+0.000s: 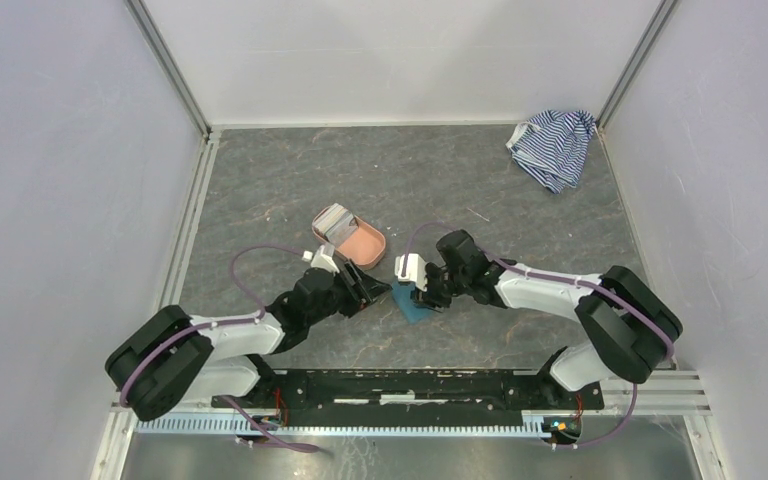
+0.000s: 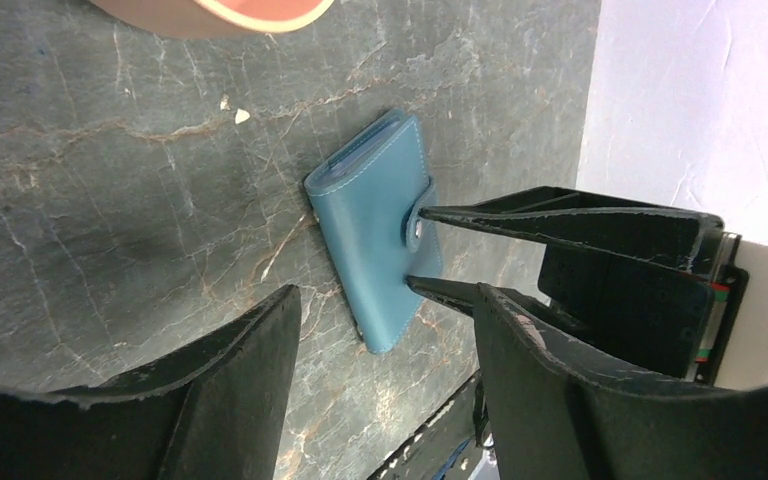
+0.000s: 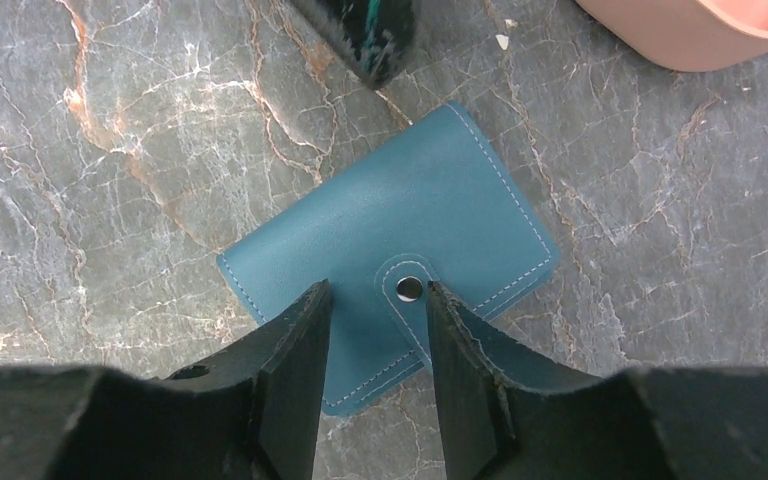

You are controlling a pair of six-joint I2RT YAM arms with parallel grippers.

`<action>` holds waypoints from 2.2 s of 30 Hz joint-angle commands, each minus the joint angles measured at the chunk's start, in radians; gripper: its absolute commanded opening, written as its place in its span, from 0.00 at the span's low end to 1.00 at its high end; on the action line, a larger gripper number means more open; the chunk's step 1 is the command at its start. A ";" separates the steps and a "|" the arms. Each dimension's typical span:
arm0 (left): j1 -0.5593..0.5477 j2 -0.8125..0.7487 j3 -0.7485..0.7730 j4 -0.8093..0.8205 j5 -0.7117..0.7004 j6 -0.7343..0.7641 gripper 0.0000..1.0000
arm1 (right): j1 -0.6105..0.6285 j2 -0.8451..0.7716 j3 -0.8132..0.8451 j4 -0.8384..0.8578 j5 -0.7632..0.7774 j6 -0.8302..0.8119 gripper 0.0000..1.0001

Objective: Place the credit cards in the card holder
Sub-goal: Open the card holder at the center of the board.

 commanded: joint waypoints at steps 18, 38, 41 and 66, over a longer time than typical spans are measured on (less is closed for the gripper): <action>-0.127 0.234 0.091 -0.009 -0.137 0.030 0.60 | 0.000 0.092 0.038 -0.035 0.031 0.015 0.17; -0.134 0.414 0.154 -0.224 -0.275 0.070 0.17 | -0.101 0.001 0.024 -0.004 -0.149 0.088 0.00; -0.134 0.432 0.152 -0.224 -0.284 0.067 0.15 | -0.134 -0.015 0.017 0.009 -0.164 0.111 0.00; -0.134 0.127 0.247 -0.305 -0.218 0.189 0.48 | -0.278 -0.111 -0.124 0.164 -0.013 0.406 0.33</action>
